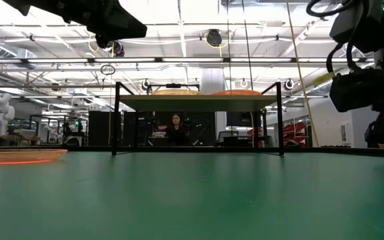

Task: Place and stack plates onto a shelf
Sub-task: Stack the pink plate on top of the green plate on the shelf

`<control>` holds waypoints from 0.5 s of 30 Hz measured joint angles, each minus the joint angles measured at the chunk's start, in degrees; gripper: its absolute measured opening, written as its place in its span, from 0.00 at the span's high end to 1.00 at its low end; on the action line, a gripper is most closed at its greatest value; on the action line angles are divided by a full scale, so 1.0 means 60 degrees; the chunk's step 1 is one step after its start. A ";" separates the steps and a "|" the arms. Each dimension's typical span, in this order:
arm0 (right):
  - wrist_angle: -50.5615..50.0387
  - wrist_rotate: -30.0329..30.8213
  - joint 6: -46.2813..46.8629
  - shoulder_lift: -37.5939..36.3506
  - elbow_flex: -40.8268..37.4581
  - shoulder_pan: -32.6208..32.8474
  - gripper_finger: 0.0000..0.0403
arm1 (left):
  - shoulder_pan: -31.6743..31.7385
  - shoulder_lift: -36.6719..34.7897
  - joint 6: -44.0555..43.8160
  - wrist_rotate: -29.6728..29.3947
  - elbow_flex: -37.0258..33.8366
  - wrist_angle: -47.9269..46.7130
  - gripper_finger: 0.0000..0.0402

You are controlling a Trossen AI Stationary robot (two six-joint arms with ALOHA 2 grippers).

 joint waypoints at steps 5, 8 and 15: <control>0.0195 0.0001 -0.0435 0.0007 -0.0007 0.0000 0.95 | 0.0000 0.0000 0.0049 0.0000 0.0000 0.0002 0.78; 0.0714 0.0035 -0.0679 0.0007 -0.0007 -0.0038 0.99 | 0.0000 0.0000 0.0077 0.0000 0.0000 0.0005 0.78; 0.5053 0.0881 -0.2687 0.0007 -0.0018 -0.1120 1.00 | 0.0028 0.0004 0.0321 -0.0015 -0.0004 0.0199 0.78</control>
